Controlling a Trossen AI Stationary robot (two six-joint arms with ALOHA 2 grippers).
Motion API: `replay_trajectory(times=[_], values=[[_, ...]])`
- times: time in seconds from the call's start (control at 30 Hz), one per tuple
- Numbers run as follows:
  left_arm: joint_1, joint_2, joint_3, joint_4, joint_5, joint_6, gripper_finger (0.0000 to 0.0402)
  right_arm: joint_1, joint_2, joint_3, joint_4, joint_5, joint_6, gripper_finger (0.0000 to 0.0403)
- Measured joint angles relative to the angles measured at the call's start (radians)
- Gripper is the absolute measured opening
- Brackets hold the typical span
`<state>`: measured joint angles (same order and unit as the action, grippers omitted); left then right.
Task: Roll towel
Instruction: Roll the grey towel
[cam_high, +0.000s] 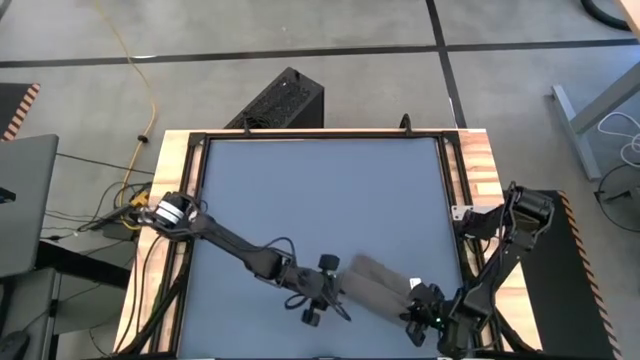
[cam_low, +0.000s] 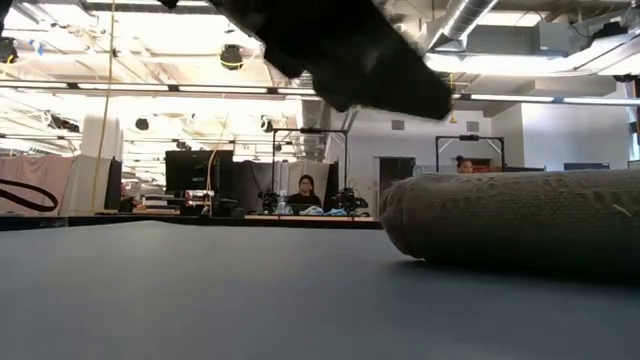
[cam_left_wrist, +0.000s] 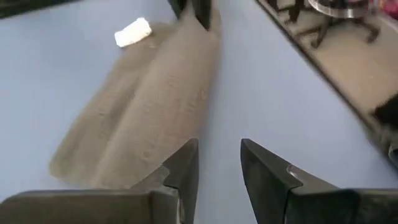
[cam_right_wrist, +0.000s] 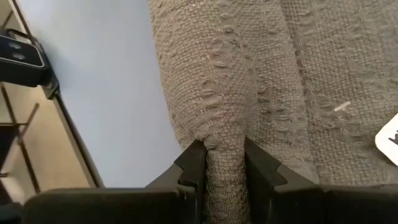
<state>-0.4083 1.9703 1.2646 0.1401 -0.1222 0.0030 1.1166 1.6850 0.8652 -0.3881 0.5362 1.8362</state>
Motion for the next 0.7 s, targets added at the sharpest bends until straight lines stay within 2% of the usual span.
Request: replay_trajectory(times=[0.2,0.37,0.53,0.7], values=[[0.003,0.088,-0.002,-0.002,0.012,0.046,0.0108,-0.003,0.003,-0.021,0.040,-0.001,0.020,0.0090],[0.007,0.136,0.000,0.020,0.002,0.044,0.0129,-0.004,0.001,-0.021,0.046,-0.001,0.023,0.0090],[0.006,0.136,0.002,0.043,0.005,0.084,0.0161,-0.004,0.001,-0.021,0.064,-0.010,0.026,0.0091],[-0.010,0.079,0.002,0.005,-0.005,0.076,0.0177,-0.004,0.002,-0.021,0.077,-0.014,0.026,0.0093]])
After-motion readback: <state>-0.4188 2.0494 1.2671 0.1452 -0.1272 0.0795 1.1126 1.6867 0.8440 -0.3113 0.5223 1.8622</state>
